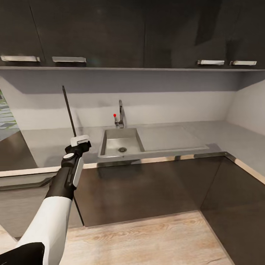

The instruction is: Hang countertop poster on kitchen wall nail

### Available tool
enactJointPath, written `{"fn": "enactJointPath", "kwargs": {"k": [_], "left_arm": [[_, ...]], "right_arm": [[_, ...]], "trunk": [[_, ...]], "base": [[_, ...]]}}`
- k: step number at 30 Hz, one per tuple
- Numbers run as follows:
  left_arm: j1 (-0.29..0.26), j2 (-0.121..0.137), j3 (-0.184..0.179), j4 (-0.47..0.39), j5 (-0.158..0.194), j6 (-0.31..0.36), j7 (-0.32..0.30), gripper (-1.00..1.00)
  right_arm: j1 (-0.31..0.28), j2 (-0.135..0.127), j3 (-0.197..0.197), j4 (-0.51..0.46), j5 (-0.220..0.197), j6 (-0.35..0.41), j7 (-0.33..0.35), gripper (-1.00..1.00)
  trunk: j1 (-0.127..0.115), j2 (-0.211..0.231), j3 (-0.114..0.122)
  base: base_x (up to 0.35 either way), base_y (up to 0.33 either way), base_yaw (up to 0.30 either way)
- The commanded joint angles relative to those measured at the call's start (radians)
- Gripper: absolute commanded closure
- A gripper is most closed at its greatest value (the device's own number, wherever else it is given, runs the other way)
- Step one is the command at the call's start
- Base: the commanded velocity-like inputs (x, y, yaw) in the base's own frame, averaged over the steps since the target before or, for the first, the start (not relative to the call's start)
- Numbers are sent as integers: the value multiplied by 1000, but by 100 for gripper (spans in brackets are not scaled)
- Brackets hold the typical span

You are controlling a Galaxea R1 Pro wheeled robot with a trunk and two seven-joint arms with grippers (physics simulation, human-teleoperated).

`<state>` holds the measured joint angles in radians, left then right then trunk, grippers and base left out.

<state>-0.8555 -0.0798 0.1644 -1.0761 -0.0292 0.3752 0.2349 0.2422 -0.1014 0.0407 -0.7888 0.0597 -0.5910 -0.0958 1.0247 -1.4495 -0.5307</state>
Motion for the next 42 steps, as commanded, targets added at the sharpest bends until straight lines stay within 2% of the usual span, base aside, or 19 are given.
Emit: {"fn": "enactJointPath", "kwargs": {"k": [1,5,11,18,42], "left_arm": [[0,0,2,-1,-3,5,1,-100],[0,4,4,-1,-3,5,2,-100],[0,24,5,-2,-3,5,3,-100],[0,31,6,-1,-3,5,3,-100],[0,32,5,-2,-3,5,3,-100]], "right_arm": [[0,-1,4,-1,6,0,-10,-100],[0,-1,4,-1,6,0,-10,-100],[0,0,4,-1,7,0,-10,-100],[0,0,4,-1,7,0,-9,-100],[0,0,4,0,8,0,-9,-100]], "trunk": [[0,0,-1],[0,0,-1],[0,0,-1],[0,0,-1],[0,0,-1]], "base": [[125,105,0],[74,62,0],[31,24,0],[146,114,0],[60,8,0]]}}
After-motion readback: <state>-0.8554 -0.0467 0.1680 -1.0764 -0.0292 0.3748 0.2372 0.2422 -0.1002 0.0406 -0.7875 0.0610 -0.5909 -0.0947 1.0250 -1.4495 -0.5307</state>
